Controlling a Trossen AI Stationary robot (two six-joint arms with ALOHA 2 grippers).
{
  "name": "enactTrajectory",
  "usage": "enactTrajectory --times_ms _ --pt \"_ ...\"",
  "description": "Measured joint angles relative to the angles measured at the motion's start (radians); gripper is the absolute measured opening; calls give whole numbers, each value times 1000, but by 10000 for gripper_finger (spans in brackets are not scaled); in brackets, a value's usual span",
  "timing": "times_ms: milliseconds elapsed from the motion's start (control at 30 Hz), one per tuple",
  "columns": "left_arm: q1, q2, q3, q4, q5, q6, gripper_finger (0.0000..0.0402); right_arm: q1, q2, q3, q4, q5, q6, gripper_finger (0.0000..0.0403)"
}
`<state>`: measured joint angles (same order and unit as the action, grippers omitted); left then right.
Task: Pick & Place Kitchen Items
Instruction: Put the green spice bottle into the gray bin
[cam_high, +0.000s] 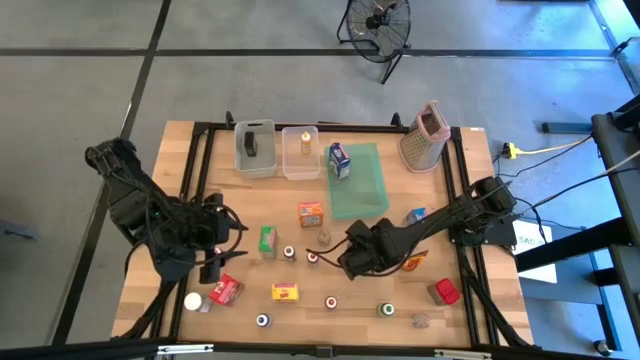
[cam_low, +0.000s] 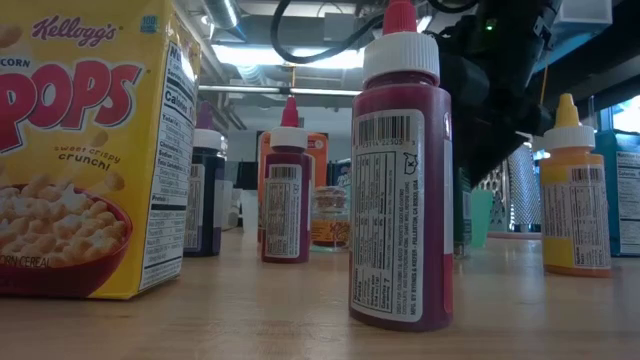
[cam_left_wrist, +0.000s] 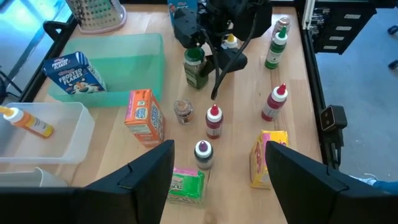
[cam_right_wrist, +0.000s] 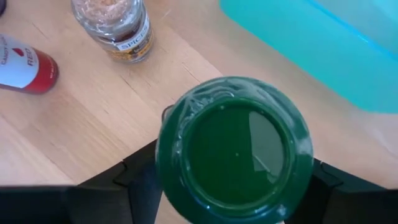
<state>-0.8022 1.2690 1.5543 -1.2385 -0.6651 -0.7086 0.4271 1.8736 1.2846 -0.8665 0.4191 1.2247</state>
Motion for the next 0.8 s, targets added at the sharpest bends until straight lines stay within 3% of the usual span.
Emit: enactTrajectory --times_ms 300,600,800 --pt "0 0 0 0 -8 -1 247 -1 0 0 0 0 -3 206" --pt "0 0 0 0 -14 50 247 -2 -1 5 2 -23 5 208" --pt "0 0 0 0 -16 180 247 -1 -17 118 -31 -89 -66 205"
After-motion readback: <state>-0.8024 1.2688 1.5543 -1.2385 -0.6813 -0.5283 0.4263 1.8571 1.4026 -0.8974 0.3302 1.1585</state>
